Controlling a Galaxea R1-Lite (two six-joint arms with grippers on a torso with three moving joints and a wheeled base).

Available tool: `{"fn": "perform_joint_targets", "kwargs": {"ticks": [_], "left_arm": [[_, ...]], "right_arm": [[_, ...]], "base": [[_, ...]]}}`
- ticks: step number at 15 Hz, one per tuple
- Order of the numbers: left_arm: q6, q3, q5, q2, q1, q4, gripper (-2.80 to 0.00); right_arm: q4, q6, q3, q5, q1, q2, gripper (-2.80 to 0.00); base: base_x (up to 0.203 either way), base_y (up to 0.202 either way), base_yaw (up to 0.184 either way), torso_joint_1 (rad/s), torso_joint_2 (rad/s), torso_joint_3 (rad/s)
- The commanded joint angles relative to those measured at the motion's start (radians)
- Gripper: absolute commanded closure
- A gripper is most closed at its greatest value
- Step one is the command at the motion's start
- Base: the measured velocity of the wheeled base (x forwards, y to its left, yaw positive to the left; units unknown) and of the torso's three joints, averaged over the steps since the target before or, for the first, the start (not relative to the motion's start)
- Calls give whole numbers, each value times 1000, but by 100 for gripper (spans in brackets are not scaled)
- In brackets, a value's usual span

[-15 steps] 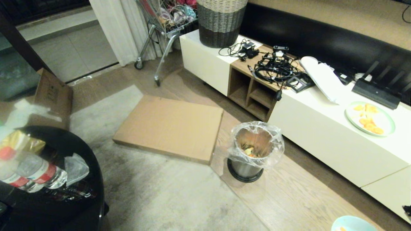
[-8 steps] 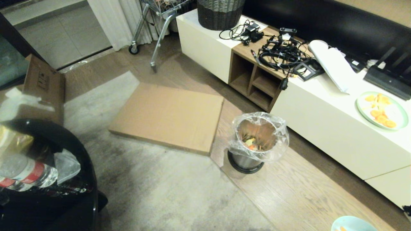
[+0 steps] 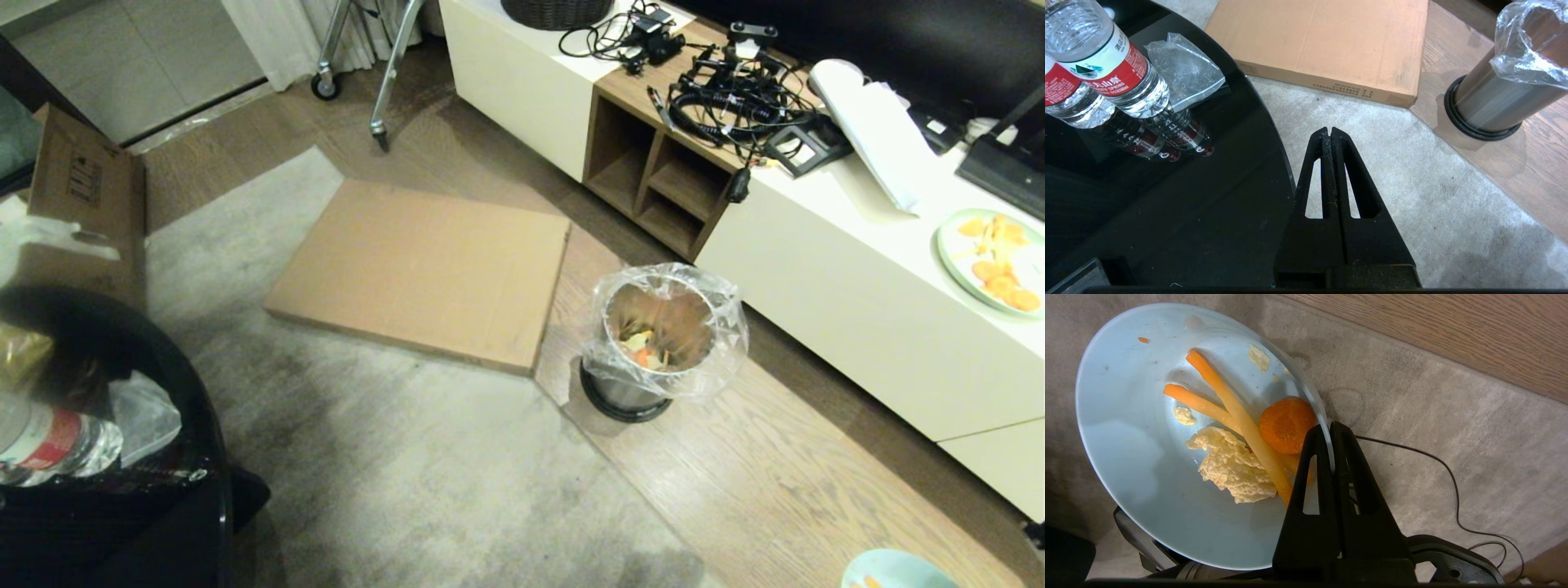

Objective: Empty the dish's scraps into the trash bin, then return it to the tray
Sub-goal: Move the bowl over the trash can

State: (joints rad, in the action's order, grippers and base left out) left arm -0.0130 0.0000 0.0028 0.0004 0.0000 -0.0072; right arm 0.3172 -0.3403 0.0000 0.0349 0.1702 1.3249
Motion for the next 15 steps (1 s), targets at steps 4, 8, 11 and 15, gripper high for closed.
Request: {"fn": "perform_joint_targets", "kwargs": {"ticks": [4,8,11,15], "left_arm": [[-1,0,2,0,0,0,0],[1,0,5,0,0,-2,0],[-1,0,5,0,0,-2,0],[-1,0,5,0,0,-2,0]], "right_arm": [[-1,-2,0,-1,0,-4,0],[5,0,0,-1,0,-6,0],[10,0,0,-3,0,-6,0],[5,15,0,-3,0,-22,0]], "base": [[0,0,0,0,0,0],[0,0,0,0,0,0],[0,0,0,0,0,0],[0,0,0,0,0,0]]}}
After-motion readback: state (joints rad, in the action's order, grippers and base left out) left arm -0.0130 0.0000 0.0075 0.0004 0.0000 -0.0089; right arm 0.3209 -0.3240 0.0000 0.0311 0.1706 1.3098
